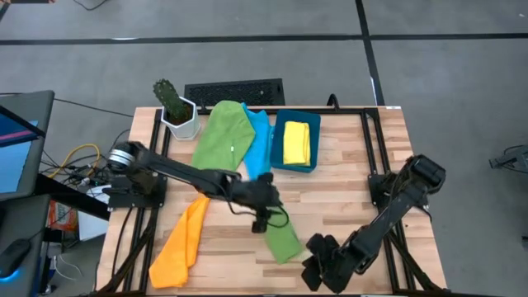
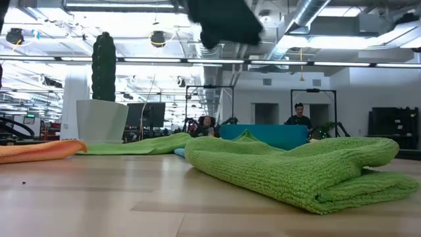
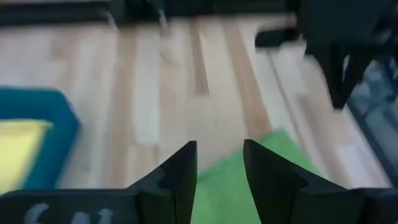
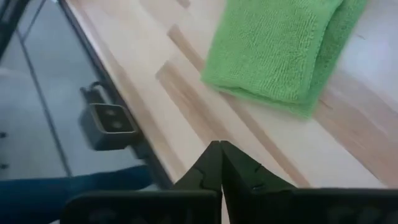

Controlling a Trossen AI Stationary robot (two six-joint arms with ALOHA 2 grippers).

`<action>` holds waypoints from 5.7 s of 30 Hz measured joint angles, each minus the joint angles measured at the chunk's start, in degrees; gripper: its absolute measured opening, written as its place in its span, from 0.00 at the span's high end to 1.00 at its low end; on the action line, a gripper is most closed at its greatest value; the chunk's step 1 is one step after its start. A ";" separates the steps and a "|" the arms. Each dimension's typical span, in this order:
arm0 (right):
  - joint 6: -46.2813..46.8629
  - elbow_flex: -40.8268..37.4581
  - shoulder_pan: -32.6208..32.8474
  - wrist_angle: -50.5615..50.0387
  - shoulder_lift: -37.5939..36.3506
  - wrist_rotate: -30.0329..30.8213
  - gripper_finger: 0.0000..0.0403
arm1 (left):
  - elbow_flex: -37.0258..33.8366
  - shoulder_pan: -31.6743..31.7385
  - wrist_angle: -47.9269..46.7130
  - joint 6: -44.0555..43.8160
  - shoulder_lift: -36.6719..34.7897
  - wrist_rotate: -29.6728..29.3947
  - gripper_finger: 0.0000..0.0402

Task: Fold microfiber towels
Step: Put the right green towel into the blue bin

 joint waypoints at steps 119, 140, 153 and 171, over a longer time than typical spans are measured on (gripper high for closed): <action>-115.10 24.86 -85.54 -40.13 1.96 -32.42 0.94 | 0.00 -12.51 -50.62 -24.30 -47.76 -44.36 0.69; -95.96 34.19 -61.23 -54.20 -8.55 -32.50 0.94 | 0.00 -11.41 -52.34 -23.61 -47.99 -40.41 0.69; -107.49 27.69 -71.66 -50.80 1.90 -32.17 0.94 | 0.00 -11.41 -53.91 -24.77 -47.97 -38.50 0.69; -115.89 27.69 -81.94 -44.03 5.73 -32.41 0.94 | 0.00 -11.41 -54.25 -27.52 -47.92 -40.60 0.69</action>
